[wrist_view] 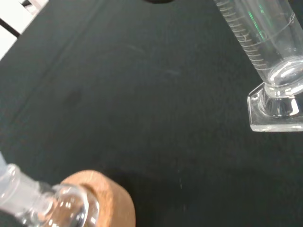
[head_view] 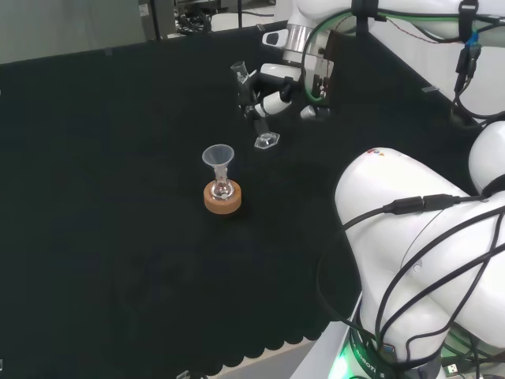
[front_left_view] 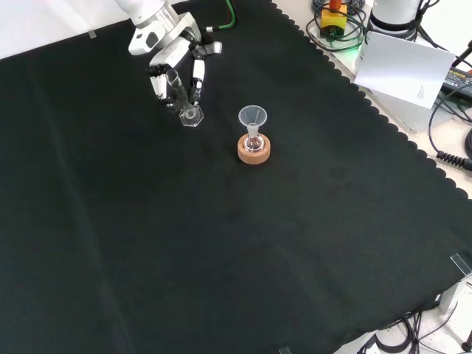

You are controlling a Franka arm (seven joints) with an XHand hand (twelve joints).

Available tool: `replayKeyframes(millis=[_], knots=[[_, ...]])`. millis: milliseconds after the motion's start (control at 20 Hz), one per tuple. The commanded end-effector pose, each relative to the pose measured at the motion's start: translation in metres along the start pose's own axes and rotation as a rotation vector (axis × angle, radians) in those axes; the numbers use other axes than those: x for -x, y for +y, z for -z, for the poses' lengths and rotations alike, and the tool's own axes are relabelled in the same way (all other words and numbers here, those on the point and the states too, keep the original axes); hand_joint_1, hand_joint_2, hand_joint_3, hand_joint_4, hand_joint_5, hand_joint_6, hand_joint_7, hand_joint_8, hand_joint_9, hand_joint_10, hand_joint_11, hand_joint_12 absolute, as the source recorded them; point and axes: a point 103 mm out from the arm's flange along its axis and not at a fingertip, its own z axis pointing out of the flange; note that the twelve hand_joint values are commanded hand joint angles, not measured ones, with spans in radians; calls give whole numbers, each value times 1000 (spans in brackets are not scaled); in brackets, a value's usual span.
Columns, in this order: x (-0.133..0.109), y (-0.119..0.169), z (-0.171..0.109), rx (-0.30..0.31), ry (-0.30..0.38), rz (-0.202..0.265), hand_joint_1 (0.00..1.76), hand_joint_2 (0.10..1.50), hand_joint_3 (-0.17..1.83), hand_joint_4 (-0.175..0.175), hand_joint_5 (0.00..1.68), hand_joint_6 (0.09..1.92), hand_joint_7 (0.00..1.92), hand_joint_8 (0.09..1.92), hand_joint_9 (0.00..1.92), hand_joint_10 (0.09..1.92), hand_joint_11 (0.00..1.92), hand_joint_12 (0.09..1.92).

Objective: Put the graduated cylinder back on the table.

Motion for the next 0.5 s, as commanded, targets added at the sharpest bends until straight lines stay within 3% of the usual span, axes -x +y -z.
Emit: replayKeyframes(millis=[50,500], knots=[[10,9,-6,84,27,33,1256,1121,1,-175,952,1030,986,1023,1407,87,1103,859],[25,17,-17,134,82,50,1255,1122,1,-175,949,1034,983,1027,1405,87,1103,858]])
